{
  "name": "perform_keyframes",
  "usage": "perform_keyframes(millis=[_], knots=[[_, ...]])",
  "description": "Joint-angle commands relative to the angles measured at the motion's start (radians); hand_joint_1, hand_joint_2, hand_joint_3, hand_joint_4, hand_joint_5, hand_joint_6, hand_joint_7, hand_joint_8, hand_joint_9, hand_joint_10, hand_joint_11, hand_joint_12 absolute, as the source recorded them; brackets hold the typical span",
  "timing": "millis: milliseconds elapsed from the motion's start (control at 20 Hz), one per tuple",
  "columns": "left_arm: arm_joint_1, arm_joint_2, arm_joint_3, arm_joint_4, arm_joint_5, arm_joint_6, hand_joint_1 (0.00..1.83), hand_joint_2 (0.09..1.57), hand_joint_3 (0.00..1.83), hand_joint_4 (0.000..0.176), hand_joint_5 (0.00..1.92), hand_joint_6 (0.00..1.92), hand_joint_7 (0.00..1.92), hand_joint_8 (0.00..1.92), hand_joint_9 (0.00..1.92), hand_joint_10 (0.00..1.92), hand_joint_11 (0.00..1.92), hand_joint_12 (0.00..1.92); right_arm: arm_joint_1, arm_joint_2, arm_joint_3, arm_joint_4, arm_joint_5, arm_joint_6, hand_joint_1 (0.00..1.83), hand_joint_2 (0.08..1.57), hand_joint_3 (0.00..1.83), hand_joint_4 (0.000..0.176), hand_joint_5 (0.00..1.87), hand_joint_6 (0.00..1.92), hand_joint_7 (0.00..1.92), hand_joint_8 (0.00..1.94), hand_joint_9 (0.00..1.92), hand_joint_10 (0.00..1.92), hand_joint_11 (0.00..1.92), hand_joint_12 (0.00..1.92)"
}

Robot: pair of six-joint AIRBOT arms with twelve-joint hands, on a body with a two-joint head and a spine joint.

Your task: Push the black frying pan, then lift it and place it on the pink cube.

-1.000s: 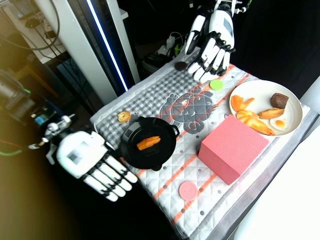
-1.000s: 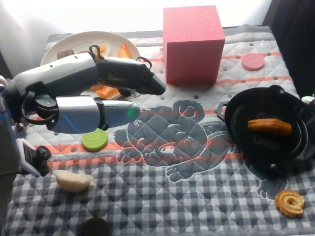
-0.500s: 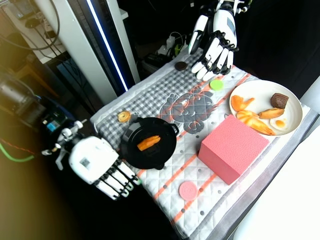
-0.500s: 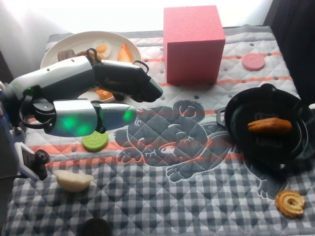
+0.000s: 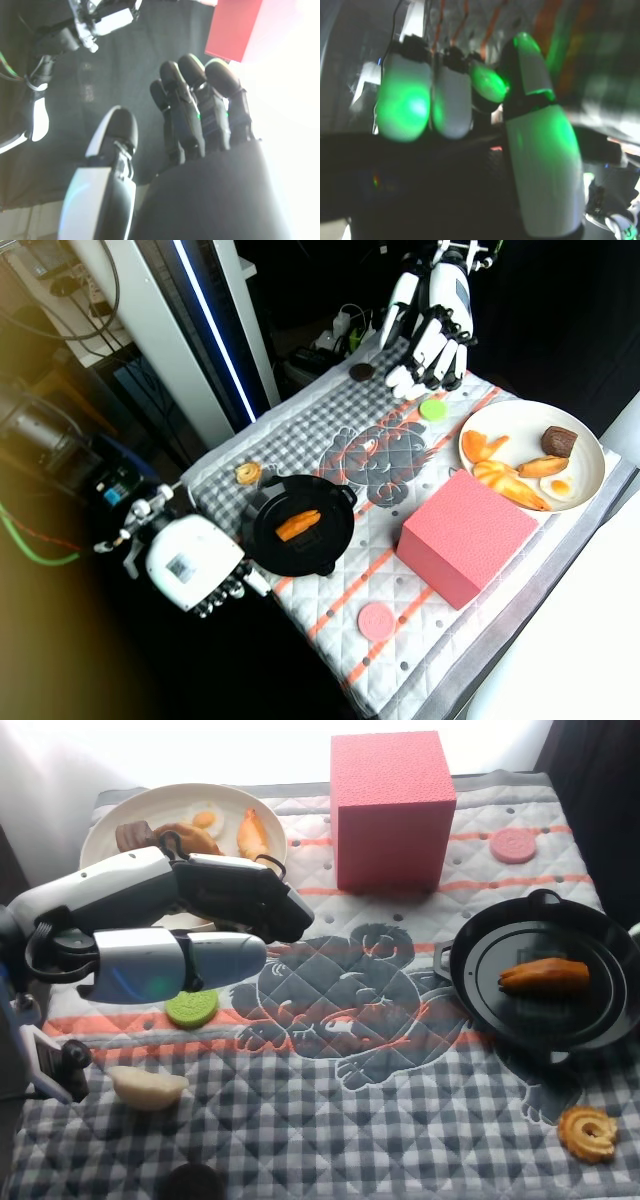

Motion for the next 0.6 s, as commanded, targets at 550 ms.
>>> perform_keyframes(millis=[550], knots=[[0.037,0.02,-0.009,-0.082,-0.158,0.01,0.63,1.36,0.0,0.0,0.52,0.45,0.69,0.01,0.34,0.84,0.0,1.66,-0.115,0.048,-0.095,-0.076,0.53,0.213,1.3,1.39,0.01,0.0,1.21,1.92,1.52,1.94,1.67,1.92,1.69,1.92]])
